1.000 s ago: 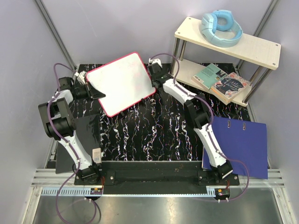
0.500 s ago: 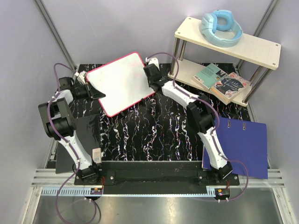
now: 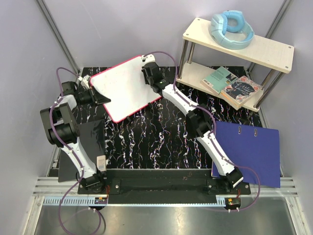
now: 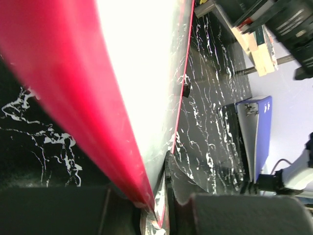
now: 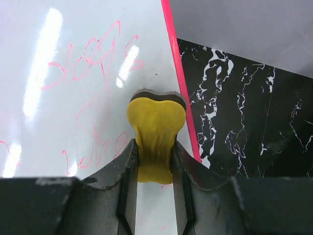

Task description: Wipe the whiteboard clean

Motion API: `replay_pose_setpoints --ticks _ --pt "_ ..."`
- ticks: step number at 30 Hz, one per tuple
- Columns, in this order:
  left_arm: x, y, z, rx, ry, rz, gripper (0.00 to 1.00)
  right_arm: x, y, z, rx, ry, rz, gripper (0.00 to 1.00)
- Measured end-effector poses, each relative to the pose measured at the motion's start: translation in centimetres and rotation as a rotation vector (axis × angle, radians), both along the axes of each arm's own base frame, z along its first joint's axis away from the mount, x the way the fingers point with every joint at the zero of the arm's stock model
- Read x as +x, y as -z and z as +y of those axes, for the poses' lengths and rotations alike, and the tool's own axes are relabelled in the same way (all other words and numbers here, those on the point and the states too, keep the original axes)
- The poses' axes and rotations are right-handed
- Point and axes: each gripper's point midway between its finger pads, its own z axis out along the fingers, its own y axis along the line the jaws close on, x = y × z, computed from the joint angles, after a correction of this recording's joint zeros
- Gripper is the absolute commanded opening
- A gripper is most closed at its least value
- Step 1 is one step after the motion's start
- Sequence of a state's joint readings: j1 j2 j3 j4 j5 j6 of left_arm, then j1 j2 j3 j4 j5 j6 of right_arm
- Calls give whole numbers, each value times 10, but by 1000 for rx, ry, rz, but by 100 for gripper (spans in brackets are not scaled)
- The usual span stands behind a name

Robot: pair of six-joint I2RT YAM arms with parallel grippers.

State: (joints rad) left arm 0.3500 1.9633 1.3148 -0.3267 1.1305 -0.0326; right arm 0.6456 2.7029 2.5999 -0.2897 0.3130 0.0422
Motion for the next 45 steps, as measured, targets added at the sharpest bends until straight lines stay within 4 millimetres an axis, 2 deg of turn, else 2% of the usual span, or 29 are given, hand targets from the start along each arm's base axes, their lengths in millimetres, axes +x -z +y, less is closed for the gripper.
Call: replay_pose_setpoints --ticks 10,12,15,19,25,28,30,39,45 --pt "0 0 0 -8 -7 13 0 -3 7 7 -38 -67 -2 0" --pt "-1 0 0 -9 -8 15 0 -6 7 11 -52 -89 -4 0" --pt "-1 0 0 -10 -10 17 0 -19 7 29 -77 -141 -12 0" --pt "-1 1 0 -7 -12 17 0 -51 1 70 -103 -233 -33 0" --pt "-1 3 1 4 -12 8 0 -126 -3 145 -126 -411 -42 0" --pt "-1 4 1 13 -5 -6 0 -158 1 169 -150 -472 -42 0" --pt "0 4 2 19 -4 -13 0 -170 3 180 -158 -490 -51 0" --pt "0 5 -1 39 0 -29 0 -163 3 172 -196 -428 -69 0" --pt "0 0 -7 97 0 -76 0 -157 0 160 -160 -384 -31 0"
